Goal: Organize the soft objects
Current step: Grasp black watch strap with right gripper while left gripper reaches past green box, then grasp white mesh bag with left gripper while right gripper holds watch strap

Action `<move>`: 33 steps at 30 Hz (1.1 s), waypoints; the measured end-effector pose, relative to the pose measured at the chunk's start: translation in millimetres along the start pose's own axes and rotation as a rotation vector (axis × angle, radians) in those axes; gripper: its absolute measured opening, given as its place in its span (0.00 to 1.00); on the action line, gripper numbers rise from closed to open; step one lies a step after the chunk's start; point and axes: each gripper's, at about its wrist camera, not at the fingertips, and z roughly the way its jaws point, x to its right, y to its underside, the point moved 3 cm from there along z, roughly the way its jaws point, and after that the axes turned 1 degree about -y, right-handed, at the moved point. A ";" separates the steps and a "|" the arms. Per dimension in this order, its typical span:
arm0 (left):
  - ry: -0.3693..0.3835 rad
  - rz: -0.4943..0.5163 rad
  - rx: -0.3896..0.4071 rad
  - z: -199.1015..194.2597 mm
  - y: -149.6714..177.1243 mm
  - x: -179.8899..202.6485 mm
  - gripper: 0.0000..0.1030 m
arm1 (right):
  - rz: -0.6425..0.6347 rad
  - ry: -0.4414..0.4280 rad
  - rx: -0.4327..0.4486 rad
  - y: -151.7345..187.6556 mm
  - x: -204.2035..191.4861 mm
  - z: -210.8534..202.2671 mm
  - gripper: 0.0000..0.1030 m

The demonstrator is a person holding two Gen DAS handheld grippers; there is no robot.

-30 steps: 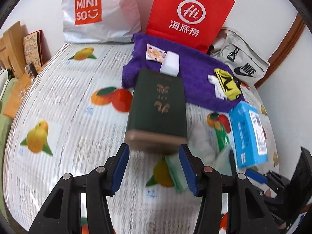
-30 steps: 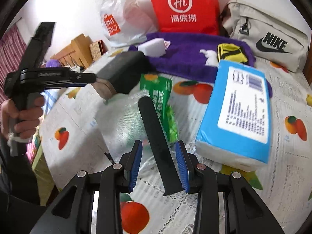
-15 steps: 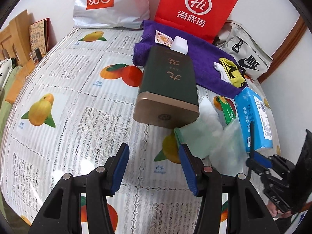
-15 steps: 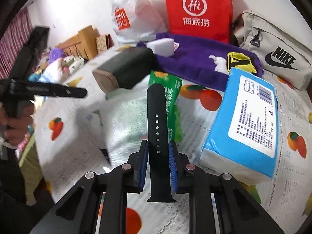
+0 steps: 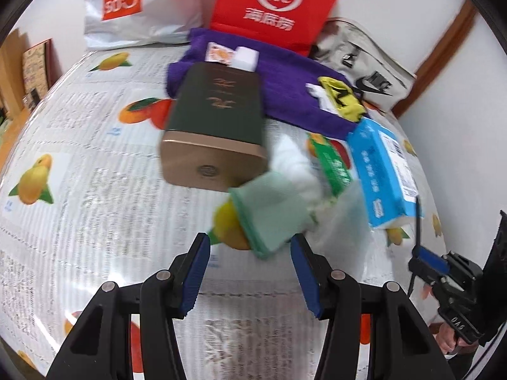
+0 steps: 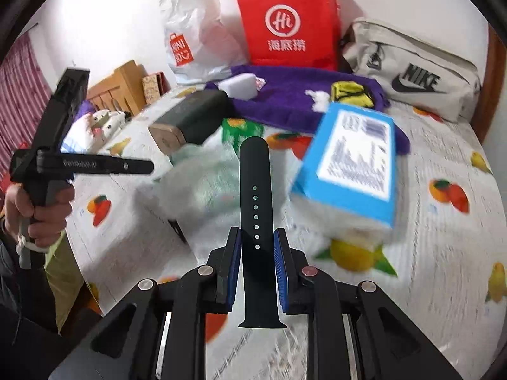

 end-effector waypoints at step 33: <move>-0.114 -0.078 -0.004 -17.0 40.1 -76.1 0.10 | 0.109 0.176 -0.118 34.6 26.5 27.8 0.24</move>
